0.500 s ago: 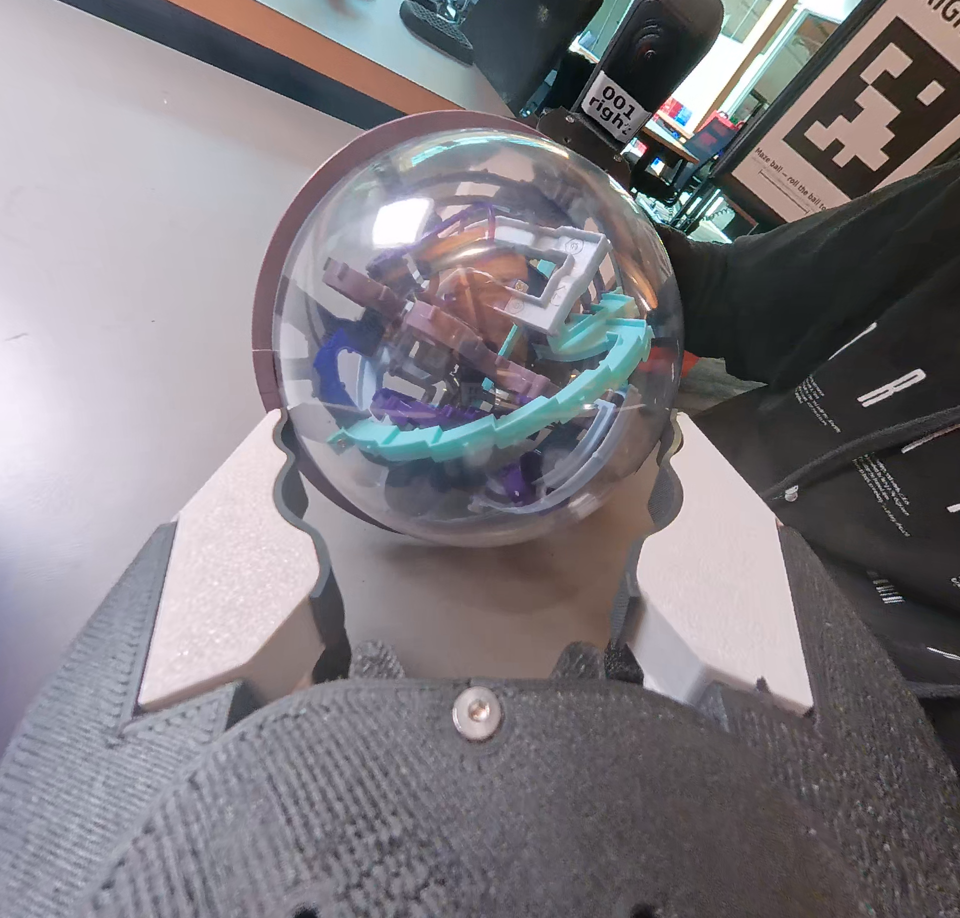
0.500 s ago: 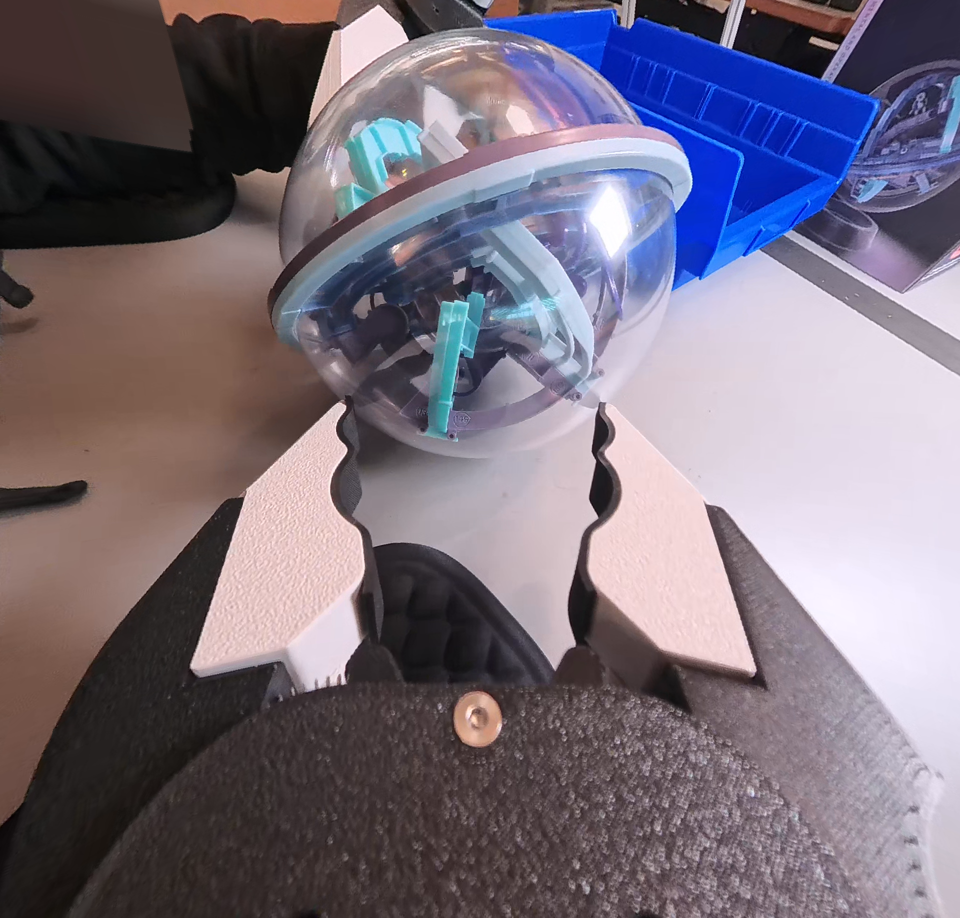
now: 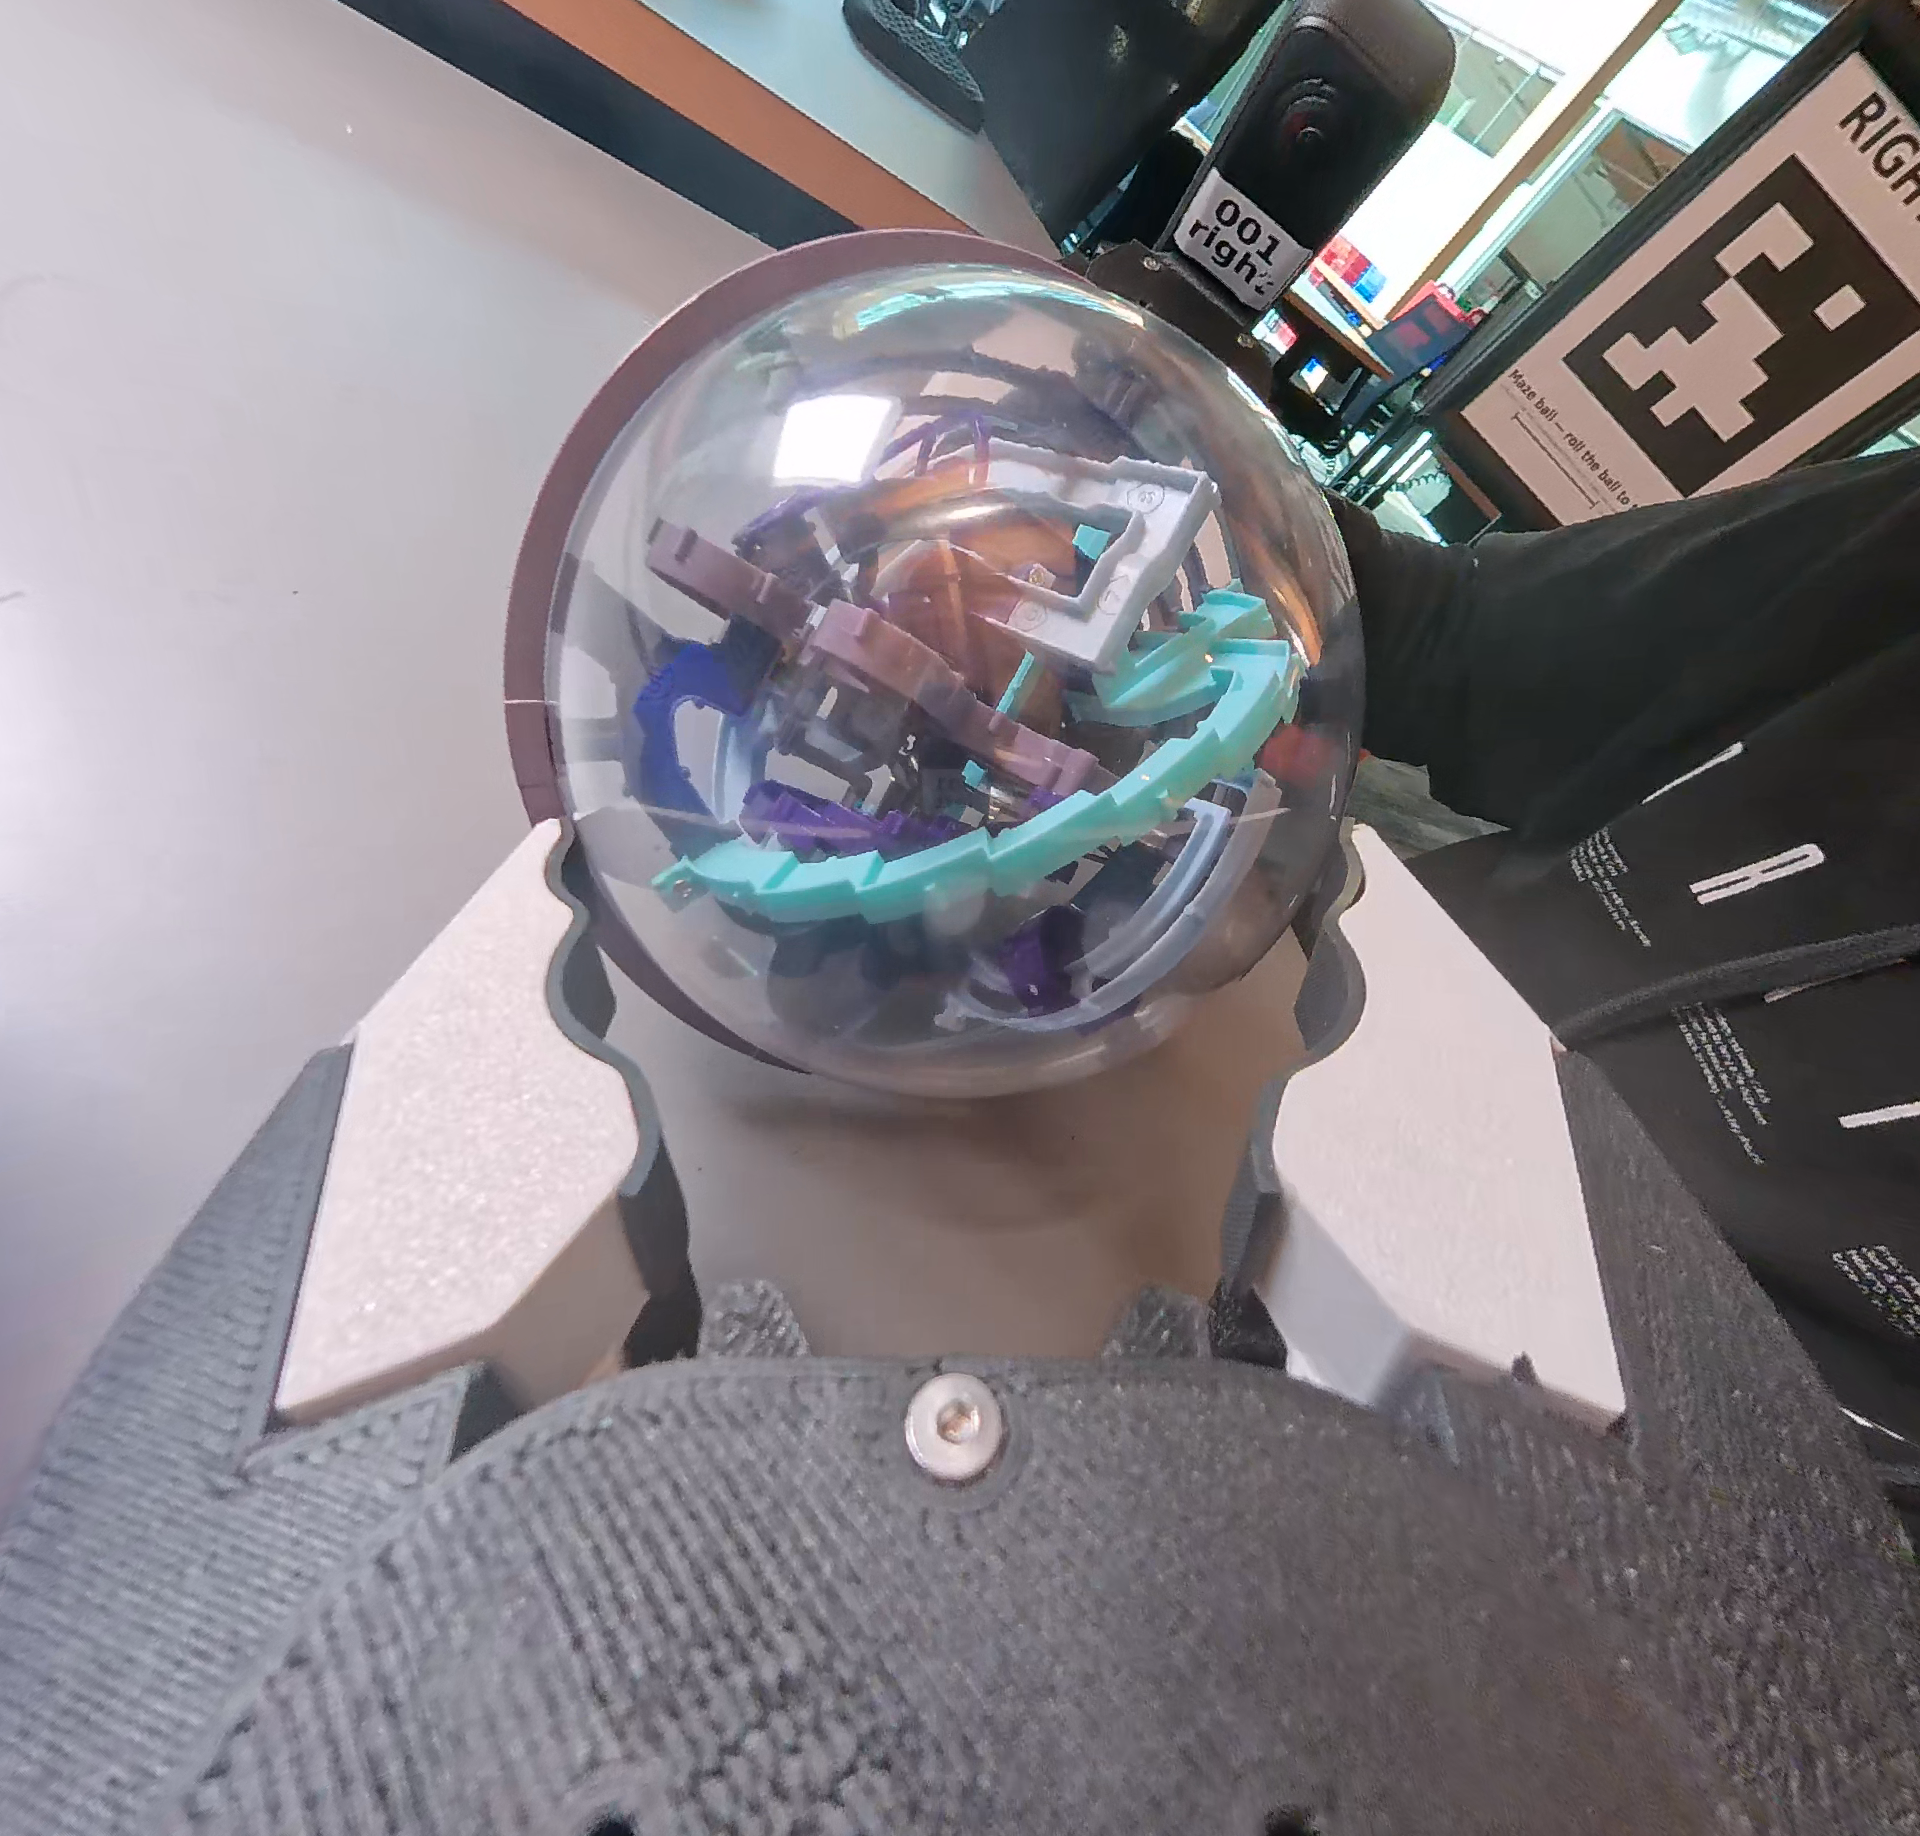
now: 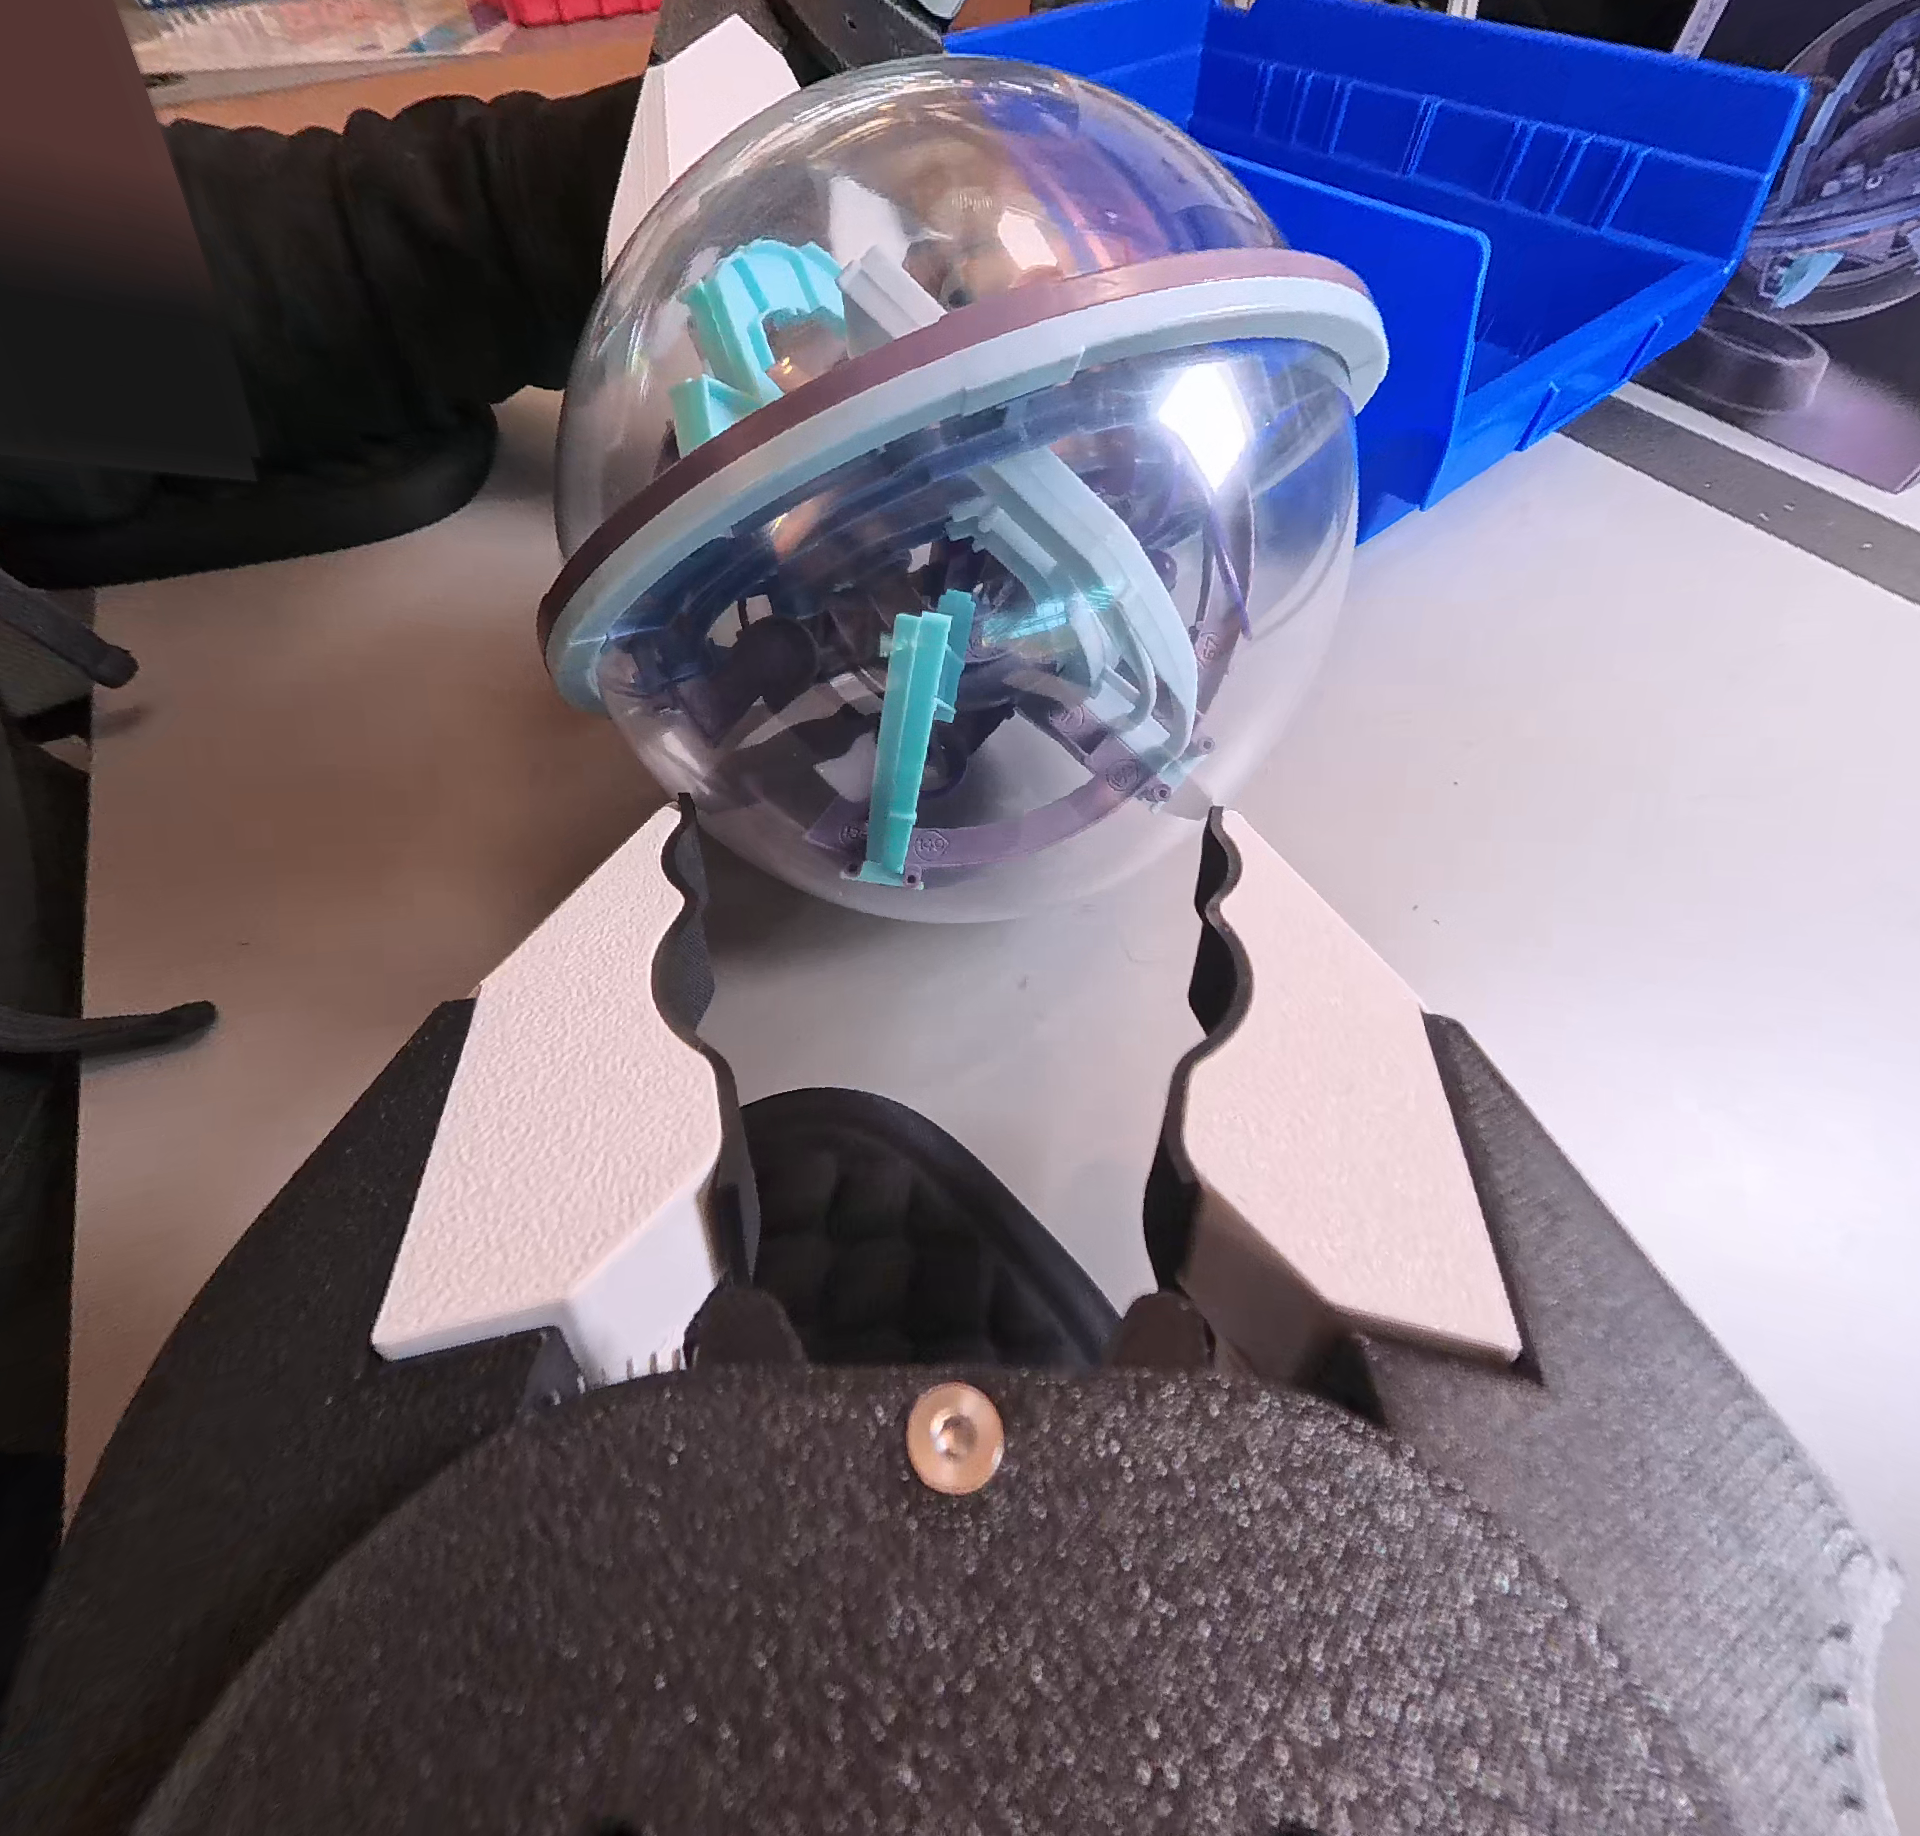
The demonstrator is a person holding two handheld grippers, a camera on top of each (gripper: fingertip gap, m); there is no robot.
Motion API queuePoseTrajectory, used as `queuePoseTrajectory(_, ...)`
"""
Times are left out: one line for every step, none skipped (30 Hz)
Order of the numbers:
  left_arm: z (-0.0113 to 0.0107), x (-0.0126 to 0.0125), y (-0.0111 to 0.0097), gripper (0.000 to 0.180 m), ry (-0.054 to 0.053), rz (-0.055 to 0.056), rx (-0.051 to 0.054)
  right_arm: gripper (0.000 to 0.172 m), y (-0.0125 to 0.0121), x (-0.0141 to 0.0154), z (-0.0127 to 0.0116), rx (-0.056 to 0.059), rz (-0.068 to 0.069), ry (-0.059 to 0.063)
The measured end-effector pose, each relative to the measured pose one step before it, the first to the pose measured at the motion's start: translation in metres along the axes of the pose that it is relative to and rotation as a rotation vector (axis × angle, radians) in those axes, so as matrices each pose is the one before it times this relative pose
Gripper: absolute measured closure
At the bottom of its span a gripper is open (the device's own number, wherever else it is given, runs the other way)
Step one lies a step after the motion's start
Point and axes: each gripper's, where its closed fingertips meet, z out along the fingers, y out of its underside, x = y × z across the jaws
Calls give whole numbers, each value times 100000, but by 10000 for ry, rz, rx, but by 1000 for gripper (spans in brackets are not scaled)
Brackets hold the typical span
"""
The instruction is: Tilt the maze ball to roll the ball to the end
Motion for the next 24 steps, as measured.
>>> queuePoseTrajectory(12,-21,-15,46,-3,-28,1,79,-8,19,-2,7,39,-17)
queuePoseTrajectory(0,-9,-6,46,-3,-28,3,79,-3,24,3,9,36,-15)
queuePoseTrajectory(4,-21,-16,46,-3,-23,6,79,1,12,3,6,30,-12)
queuePoseTrajectory(3,-12,-14,46,-2,-21,8,78,-3,20,-4,2,24,-9)
queuePoseTrajectory(3,-10,-13,46,0,-20,7,78,10,11,-8,2,23,-9)
queuePoseTrajectory(6,-16,-7,46,2,-14,9,78,-4,17,-2,3,18,-7)
queuePoseTrajectory(-7,-7,-9,46,5,-9,9,78,-3,-2,1,2,10,-4)
queuePoseTrajectory(-6,-7,2,46,6,-3,11,78,1,7,-1,0,4,0)
queuePoseTrajectory(-1,3,-1,46,7,9,11,78,1,-2,8,-4,-5,2)
queuePoseTrajectory(-8,-5,15,46,7,31,4,78,-3,-11,-4,-5,-19,4)
queuePoseTrajectory(-19,0,24,46,1,41,0,78,-7,-11,0,-2,-32,12)
queuePoseTrajectory(5,-5,21,46,-11,82,6,78,-17,4,-10,1,-46,24)
queuePoseTrajectory(0,1,18,46,-10,105,10,78,-15,0,-9,0,-60,28)
queuePoseTrajectory(-7,-1,33,46,-13,125,7,78,-29,1,-17,5,-70,32)
queuePoseTrajectory(-21,4,47,46,-14,146,-2,78,-45,3,-2,13,-83,33)
queuePoseTrajectory(-25,8,68,46,-12,161,-5,78,-69,-15,-13,18,-95,36)
queuePoseTrajectory(-37,13,72,46,-10,178,-2,78,-92,-16,-3,25,-95,34)
queuePoseTrajectory(-46,19,101,46,-9,202,-7,78,-132,-35,-15,45,-86,26)
queuePoseTrajectory(-42,27,125,46,-10,237,-19,78,-190,-57,-20,78,-63,8)
queuePoseTrajectory(-51,47,155,46,-11,262,-31,78,-253,-58,-53,107,-48,-4)
queuePoseTrajectory(-49,43,175,46,-17,297,-36,78,-272,-59,-51,121,-59,-3)
queuePoseTrajectory(-27,43,186,46,-26,303,-43,78,-295,-67,-53,121,-85,5)
queuePoseTrajectory(-13,55,151,46,-24,272,-30,78,-246,-72,-53,85,-85,7)
queuePoseTrajectory(-47,55,9,46,-14,175,42,78,-143,-60,-35,19,-57,4)
